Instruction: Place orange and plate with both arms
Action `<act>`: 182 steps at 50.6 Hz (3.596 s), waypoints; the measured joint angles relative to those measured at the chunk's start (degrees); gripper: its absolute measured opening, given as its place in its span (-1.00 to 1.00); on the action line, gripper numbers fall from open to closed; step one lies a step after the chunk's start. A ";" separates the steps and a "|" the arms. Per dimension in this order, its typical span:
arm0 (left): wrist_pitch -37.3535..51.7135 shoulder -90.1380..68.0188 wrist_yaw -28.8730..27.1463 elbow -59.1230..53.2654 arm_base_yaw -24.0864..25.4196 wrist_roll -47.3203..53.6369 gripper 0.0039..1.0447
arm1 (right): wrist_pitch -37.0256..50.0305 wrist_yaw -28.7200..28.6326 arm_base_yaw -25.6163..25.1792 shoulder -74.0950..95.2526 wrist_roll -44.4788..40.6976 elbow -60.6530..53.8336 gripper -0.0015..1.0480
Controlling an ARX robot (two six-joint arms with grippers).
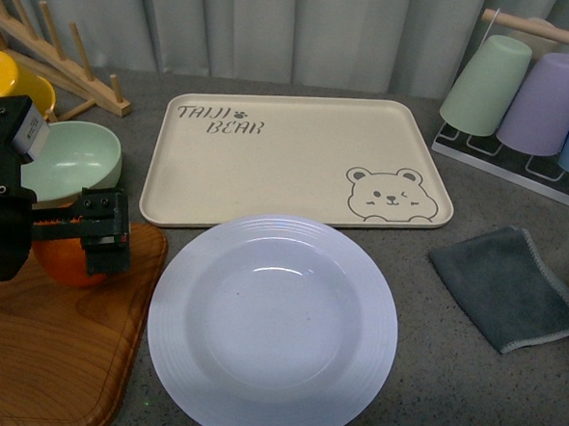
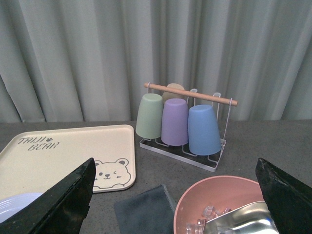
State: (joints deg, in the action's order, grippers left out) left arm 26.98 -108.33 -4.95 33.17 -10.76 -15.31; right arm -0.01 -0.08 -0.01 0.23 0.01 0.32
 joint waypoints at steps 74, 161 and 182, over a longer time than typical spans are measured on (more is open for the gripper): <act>-2.16 -2.36 -3.48 7.19 -22.91 -8.24 0.22 | 0.00 0.00 0.00 0.00 0.02 0.00 0.83; 34.07 25.03 -12.87 -22.88 -8.28 7.56 0.38 | 0.00 0.04 0.00 0.00 0.02 0.00 0.83; 22.10 56.06 -2.91 -30.73 2.34 14.69 -0.93 | 0.00 0.00 0.00 0.00 0.00 0.00 0.83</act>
State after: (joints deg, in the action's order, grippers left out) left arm 49.08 -52.27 -7.86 2.44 -8.43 -0.62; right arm -0.01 -0.08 -0.01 0.23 0.01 0.32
